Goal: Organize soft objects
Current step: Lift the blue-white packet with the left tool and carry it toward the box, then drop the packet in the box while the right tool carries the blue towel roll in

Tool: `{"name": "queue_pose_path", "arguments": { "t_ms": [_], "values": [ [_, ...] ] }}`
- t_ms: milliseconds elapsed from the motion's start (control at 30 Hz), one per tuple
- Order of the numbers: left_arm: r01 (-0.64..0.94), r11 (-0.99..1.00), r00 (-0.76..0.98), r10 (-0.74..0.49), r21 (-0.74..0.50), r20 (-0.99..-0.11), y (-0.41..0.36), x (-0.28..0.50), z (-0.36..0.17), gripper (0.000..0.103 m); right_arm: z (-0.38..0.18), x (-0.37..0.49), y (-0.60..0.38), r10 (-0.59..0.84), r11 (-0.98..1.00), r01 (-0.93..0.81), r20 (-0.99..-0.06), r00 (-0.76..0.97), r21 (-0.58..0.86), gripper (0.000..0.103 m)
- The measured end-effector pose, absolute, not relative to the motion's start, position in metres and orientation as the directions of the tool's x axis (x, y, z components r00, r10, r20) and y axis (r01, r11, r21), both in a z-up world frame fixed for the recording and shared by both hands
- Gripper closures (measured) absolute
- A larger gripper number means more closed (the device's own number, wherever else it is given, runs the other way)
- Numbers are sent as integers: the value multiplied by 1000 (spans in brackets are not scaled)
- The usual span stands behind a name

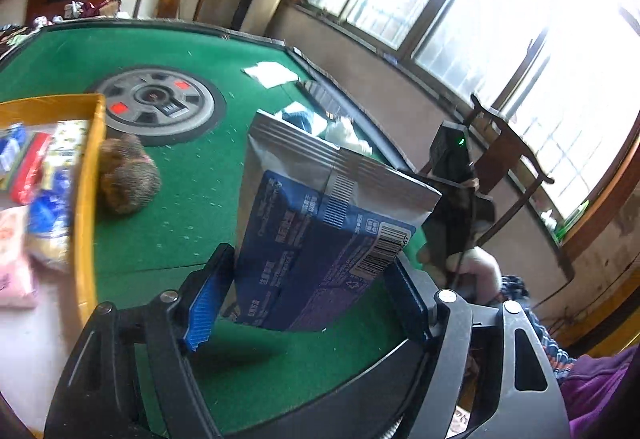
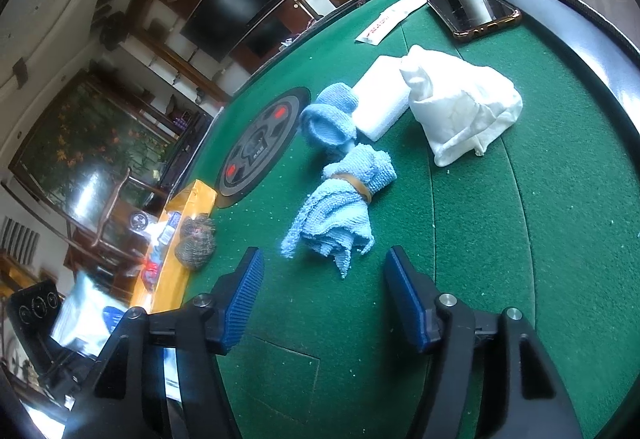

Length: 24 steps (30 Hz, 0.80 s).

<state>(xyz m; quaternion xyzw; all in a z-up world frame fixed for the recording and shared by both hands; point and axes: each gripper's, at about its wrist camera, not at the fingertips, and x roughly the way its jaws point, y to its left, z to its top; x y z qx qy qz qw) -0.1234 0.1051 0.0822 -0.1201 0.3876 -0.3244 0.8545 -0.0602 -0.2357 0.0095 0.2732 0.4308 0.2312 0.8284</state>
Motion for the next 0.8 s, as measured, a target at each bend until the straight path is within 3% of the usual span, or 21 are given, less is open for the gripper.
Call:
{"name": "queue_pose_path", "arguments": {
  "t_ms": [300, 533, 567, 667, 800],
  "values": [
    [430, 759, 583, -647, -489, -492, 167, -147, 102, 29, 27, -37, -213, 477, 839, -24, -715, 511, 543, 39],
    [312, 819, 685, -545, -481, -484, 234, -160, 108, 29, 27, -15, -185, 331, 917, 23, -795, 508, 397, 39],
    [293, 826, 694, -530, -481, -487, 246, -162, 108, 29, 28, -15, -183, 303, 929, 27, -802, 514, 369, 41],
    [216, 855, 723, -464, -471, -512, 279, -167, 104, 29, 27, -17, -178, 250, 955, 9, -823, 510, 296, 72],
    [97, 896, 719, -364, -434, -591, 311, -165, 91, 29, 28, -24, -179, 241, 960, -1, -823, 514, 281, 76]
  ]
}}
